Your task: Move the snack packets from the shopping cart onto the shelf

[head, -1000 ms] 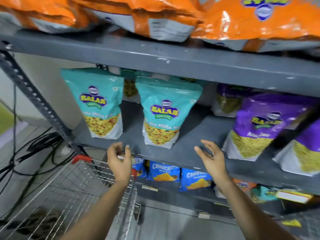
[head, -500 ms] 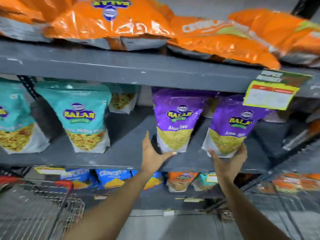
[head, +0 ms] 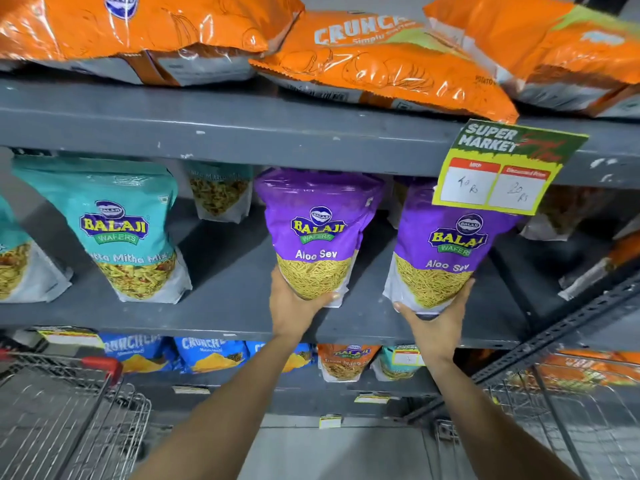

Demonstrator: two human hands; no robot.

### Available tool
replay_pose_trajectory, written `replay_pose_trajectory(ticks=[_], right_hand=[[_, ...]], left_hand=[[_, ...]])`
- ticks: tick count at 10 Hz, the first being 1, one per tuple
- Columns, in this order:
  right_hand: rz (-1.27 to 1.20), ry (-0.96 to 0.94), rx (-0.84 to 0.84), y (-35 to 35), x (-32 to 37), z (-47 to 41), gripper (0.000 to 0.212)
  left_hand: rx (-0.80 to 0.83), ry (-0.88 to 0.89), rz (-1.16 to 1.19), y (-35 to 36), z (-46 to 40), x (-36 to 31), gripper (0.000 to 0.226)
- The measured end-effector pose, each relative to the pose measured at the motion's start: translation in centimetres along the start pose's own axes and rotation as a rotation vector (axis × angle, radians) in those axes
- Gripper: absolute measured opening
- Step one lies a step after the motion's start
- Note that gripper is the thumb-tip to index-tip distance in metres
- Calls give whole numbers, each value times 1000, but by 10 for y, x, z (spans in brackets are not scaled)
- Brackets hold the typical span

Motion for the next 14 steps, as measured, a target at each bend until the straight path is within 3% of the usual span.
replay_pose_trajectory(ticks=[3, 10, 13, 14], right_hand=[[-17, 6, -1, -2, 4, 1, 139], [-54, 17, -1, -2, 4, 6, 136], [-68, 23, 32, -10, 2, 10, 138], [-130, 44, 0, -15, 8, 23, 137]], left_hand=[[-31, -1, -43, -30, 4, 7, 111], [-24, 32, -24, -27, 2, 8, 119], [65, 49, -64, -38, -4, 12, 117], [78, 39, -28, -40, -1, 16, 128]])
Point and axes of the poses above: each hand's wrist, its own z-axis away from the middle knuckle, its own y-axis out of the palm, x = y × z, the point moved 2 cm from there along -z, towards the middle knuckle, and after that the axes turned 5 degrees about -z, right-handed, at the moved point
